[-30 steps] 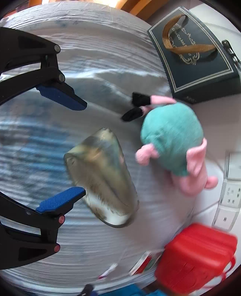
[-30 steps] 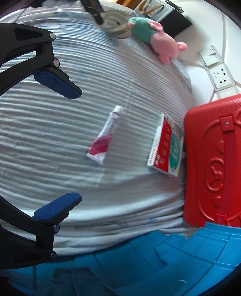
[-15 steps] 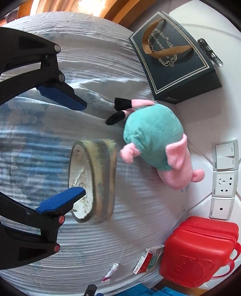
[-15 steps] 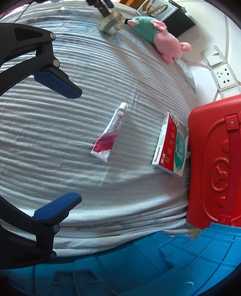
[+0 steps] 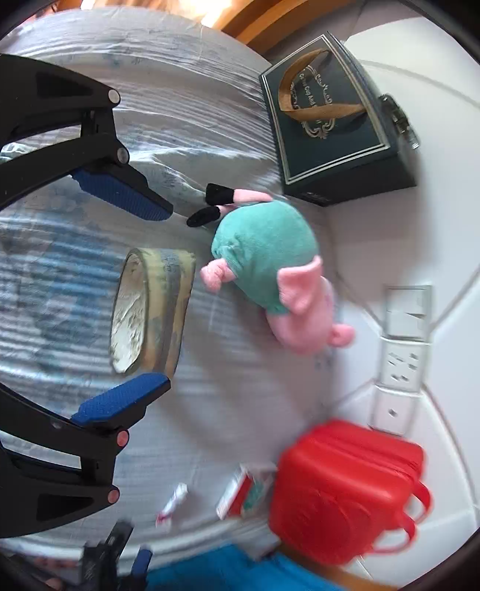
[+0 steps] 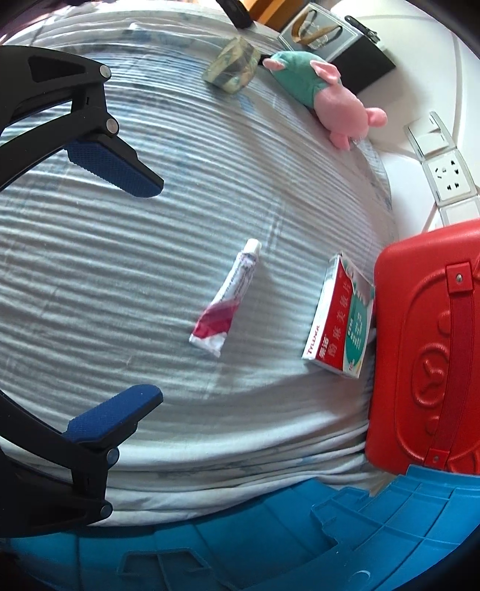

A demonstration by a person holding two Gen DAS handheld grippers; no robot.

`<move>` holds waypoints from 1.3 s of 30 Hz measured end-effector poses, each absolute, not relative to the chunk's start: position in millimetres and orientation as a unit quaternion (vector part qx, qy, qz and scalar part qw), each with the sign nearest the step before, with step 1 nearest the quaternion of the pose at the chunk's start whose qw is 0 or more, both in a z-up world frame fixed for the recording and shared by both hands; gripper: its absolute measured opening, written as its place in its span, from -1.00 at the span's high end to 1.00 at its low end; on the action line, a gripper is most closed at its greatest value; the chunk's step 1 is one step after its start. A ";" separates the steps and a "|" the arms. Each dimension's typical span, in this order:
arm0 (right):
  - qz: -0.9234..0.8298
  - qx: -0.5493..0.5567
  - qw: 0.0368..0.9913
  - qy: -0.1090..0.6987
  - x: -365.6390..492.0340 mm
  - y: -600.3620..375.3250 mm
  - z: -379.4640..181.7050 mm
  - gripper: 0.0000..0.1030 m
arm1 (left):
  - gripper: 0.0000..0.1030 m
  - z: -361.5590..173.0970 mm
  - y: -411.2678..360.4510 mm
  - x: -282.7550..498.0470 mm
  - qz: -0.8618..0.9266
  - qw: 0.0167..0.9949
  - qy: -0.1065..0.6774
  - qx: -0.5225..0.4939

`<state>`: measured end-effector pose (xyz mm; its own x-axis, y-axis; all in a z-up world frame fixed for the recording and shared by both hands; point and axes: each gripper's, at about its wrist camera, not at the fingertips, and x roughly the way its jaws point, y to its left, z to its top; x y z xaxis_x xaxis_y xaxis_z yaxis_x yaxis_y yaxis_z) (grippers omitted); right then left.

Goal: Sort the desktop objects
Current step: 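Move the left gripper toward the clear tape roll beside the pig plush, then grasp the clear tape roll with the left gripper while the right grasps the ointment tube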

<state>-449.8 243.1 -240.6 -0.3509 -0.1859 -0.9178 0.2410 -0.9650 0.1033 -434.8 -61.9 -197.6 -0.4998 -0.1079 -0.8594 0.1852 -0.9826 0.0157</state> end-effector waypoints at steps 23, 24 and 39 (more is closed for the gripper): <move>-0.821 0.555 0.132 0.033 -443.8 243.5 -237.9 -0.99 | -0.65 -192.6 -66.5 -392.9 -0.875 0.083 -0.030 0.475; -0.822 0.553 0.129 0.034 -446.2 244.3 -237.7 -0.99 | -0.65 -189.3 -59.8 -404.4 -0.877 0.078 -0.049 0.471; -0.826 0.548 0.126 0.028 -471.4 245.0 -240.1 -0.99 | -0.68 -226.8 -52.0 -403.1 -0.836 0.060 -0.047 0.543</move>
